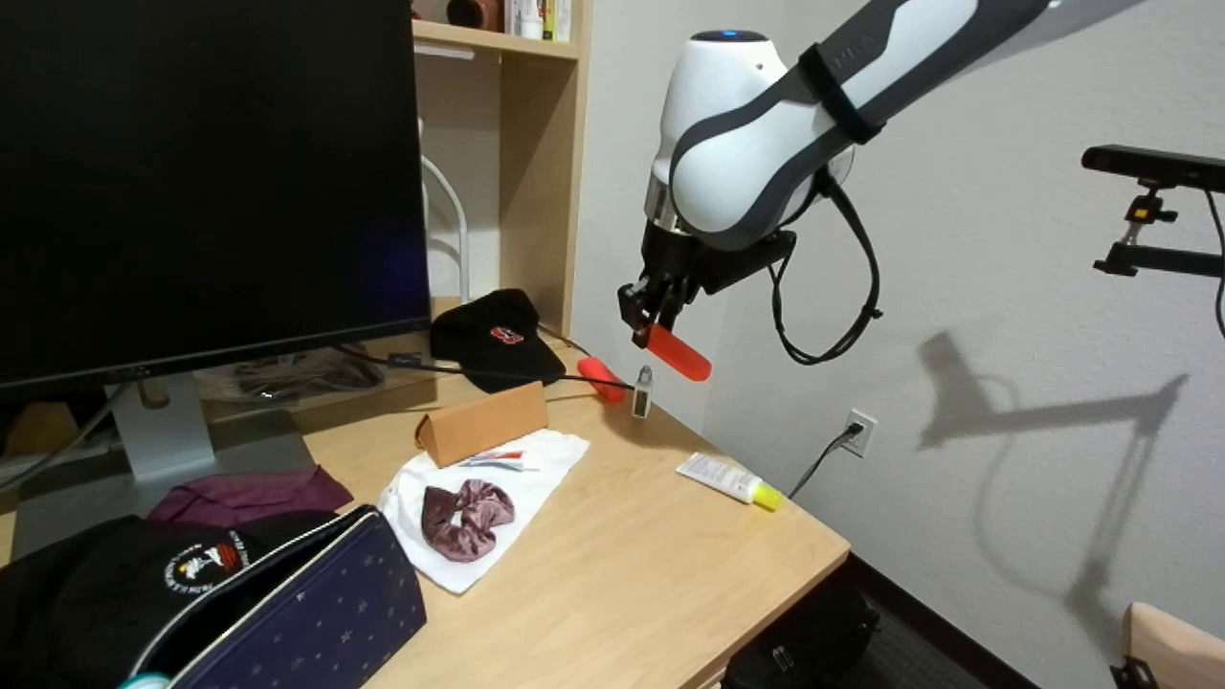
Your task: Take the orange object from near the tube and put it on the orange object then move the tube to the left on the white cloth
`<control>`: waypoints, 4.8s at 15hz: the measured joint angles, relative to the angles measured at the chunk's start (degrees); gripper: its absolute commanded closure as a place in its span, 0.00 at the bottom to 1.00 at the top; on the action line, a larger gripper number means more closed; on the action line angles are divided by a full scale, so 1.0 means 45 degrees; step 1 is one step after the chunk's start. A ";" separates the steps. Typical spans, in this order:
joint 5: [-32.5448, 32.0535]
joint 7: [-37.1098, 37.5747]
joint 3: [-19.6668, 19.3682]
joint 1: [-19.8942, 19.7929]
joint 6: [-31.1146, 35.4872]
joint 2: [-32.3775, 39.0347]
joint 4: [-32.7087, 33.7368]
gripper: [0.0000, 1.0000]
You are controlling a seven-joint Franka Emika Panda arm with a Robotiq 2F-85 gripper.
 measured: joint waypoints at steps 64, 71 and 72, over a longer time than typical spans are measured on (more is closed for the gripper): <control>0.1815 0.2109 -0.0045 -0.0845 -0.1964 0.8294 1.0527 0.80; 0.1914 0.2111 -0.0046 -0.0946 -0.2246 0.8297 1.0529 0.10; 0.1920 0.2112 -0.0047 -0.0966 -0.2247 0.8296 1.0529 0.05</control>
